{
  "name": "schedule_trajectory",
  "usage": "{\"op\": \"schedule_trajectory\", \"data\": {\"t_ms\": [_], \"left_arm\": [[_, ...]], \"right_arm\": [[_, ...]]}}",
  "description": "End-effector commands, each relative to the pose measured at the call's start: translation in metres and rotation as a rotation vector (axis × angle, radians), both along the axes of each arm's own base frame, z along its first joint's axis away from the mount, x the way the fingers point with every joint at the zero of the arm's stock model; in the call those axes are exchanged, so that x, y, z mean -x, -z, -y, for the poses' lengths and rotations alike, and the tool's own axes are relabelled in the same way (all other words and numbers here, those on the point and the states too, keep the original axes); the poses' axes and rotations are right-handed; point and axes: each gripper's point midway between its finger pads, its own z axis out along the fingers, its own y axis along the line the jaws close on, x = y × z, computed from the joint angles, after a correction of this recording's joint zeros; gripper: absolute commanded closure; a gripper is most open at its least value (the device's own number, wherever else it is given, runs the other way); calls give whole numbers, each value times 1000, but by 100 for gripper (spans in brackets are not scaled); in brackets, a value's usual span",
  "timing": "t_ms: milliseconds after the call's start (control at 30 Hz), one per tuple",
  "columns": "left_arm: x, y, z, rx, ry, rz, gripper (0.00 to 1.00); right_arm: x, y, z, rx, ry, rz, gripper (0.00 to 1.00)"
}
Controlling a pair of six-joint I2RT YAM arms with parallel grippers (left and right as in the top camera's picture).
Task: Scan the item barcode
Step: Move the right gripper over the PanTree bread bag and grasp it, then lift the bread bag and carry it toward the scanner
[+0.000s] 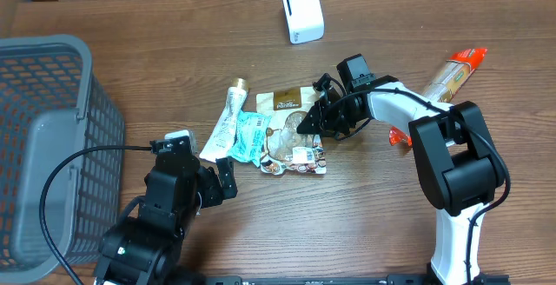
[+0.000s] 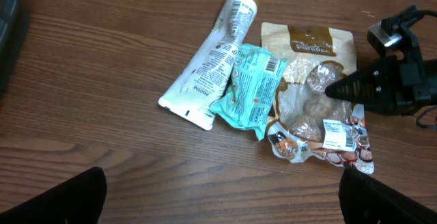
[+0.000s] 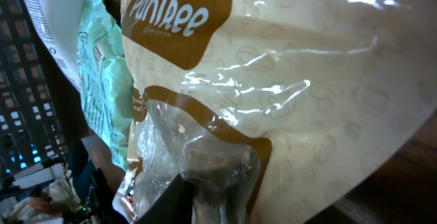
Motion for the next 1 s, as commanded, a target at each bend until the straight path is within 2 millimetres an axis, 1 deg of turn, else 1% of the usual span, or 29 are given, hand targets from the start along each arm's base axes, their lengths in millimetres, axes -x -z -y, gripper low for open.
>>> {"op": "schedule_trajectory", "data": {"t_ms": [0, 200, 300, 367, 467, 533, 633, 700, 833, 967], "left_arm": [[-1, 1, -2, 1, -21, 1, 0], [-1, 1, -2, 1, -21, 1, 0], [-1, 1, -2, 1, -21, 1, 0], [-1, 1, -2, 1, -21, 1, 0], [-1, 1, -2, 1, -21, 1, 0], [-1, 1, -2, 1, -21, 1, 0], [-1, 1, -2, 1, -21, 1, 0], [-1, 1, -2, 1, -21, 1, 0], [-1, 1, -2, 1, -21, 1, 0], [-1, 1, -2, 1, -21, 1, 0]], "right_arm": [[2, 11, 4, 27, 10, -22, 81], [0, 6, 4, -5, 11, -27, 81], [-1, -1, 0, -45, 2, -26, 81], [-4, -9, -3, -77, -3, -23, 83], [-9, -20, -5, -102, -8, -5, 90], [-13, -30, -6, -110, -25, 35, 93], [-22, -43, 0, -56, -8, 88, 94], [-27, -57, 6, -7, -9, 147, 96], [-32, -85, 23, 123, 10, 255, 96], [-30, -114, 39, 216, 32, 346, 96]]}}
